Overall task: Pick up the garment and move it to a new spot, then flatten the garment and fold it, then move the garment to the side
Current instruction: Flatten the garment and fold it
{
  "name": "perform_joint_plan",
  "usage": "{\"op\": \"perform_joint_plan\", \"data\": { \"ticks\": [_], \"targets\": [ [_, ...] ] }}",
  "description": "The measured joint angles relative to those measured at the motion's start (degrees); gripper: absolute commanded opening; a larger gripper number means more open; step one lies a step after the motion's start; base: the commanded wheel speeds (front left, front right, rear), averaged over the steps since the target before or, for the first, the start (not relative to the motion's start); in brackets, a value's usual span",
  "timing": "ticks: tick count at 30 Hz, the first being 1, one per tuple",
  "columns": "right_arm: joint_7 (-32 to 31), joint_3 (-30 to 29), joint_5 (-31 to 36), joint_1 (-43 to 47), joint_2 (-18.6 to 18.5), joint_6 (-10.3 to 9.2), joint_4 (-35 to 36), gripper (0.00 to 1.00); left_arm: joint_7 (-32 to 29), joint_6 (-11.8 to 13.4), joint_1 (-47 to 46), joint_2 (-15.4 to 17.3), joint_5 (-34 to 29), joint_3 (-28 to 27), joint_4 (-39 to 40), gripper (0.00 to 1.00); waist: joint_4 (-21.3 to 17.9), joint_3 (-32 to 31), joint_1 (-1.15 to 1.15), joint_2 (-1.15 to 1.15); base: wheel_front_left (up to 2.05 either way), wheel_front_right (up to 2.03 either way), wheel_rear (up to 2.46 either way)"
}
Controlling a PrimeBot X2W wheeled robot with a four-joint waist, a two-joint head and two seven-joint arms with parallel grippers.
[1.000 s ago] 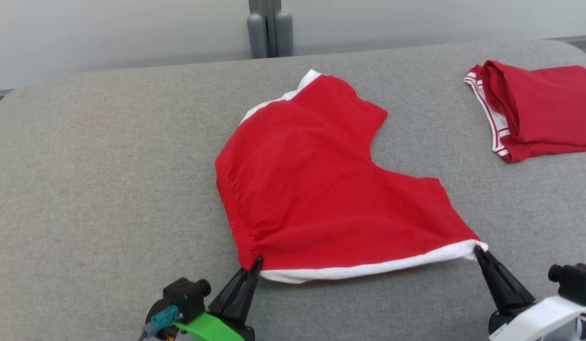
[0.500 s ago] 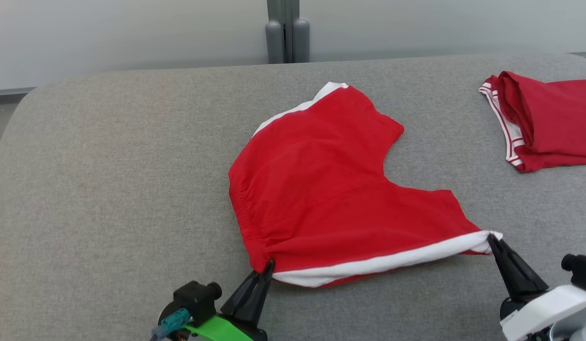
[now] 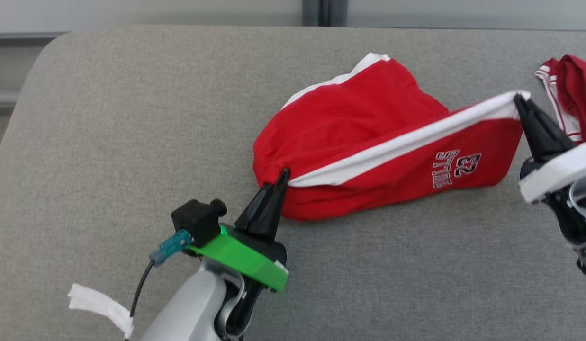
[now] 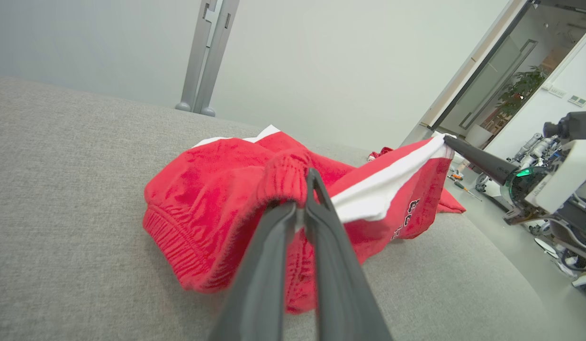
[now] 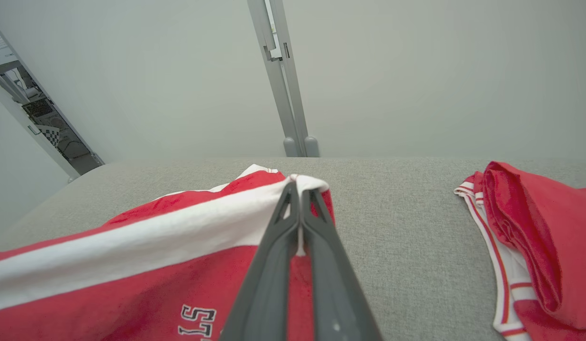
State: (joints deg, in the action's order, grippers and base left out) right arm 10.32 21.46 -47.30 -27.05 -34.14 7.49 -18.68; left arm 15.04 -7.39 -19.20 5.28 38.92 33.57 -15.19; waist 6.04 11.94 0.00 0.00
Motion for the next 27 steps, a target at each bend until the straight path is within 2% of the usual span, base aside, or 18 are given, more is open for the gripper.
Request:
{"op": "perform_joint_plan", "data": {
  "ticks": [12,21,22,23,24,25,27],
  "targets": [
    [-4.31,9.45,-1.42,-27.91,1.87,0.02,-18.92,0.00,-0.01,-0.01,-14.69,-2.35,6.01,-1.41,-8.53,0.00,6.27,9.07,0.00,0.00,0.00,0.00,0.00],
    [-4.58,16.18,-2.38,-37.16,4.42,0.04,-29.97,0.00,0.00,0.00,-19.78,-2.42,8.70,2.68,-10.42,0.00,10.44,14.48,0.01,0.00,0.00,0.00,0.00],
    [-4.28,16.95,-2.55,-37.64,4.69,0.04,-30.76,0.03,0.00,0.02,-20.10,-2.42,8.70,2.97,-10.65,0.01,10.76,14.97,0.01,0.00,0.00,0.00,0.00],
    [-3.82,17.64,-2.65,-38.05,4.90,0.04,-31.42,0.43,0.00,0.16,-20.35,-2.42,8.70,3.21,-10.78,0.35,11.06,15.41,0.01,0.00,0.00,0.00,0.00],
    [-3.46,18.16,-2.80,-38.28,5.02,0.04,-31.96,0.96,0.00,0.34,-20.49,-2.42,8.65,3.33,-10.82,1.00,11.26,15.70,0.01,0.00,0.00,0.00,0.00],
    [-3.02,18.85,-3.11,-38.39,5.10,0.04,-32.53,1.00,0.00,0.43,-20.59,-2.43,8.28,3.41,-10.91,1.00,11.50,15.93,0.01,0.00,0.00,0.00,0.00],
    [-2.37,20.13,-3.92,-38.37,5.26,0.04,-33.19,1.00,0.00,0.60,-20.58,-2.42,8.10,3.36,-11.12,1.00,11.71,15.92,0.01,0.00,0.00,0.00,0.00]
  ]
}}
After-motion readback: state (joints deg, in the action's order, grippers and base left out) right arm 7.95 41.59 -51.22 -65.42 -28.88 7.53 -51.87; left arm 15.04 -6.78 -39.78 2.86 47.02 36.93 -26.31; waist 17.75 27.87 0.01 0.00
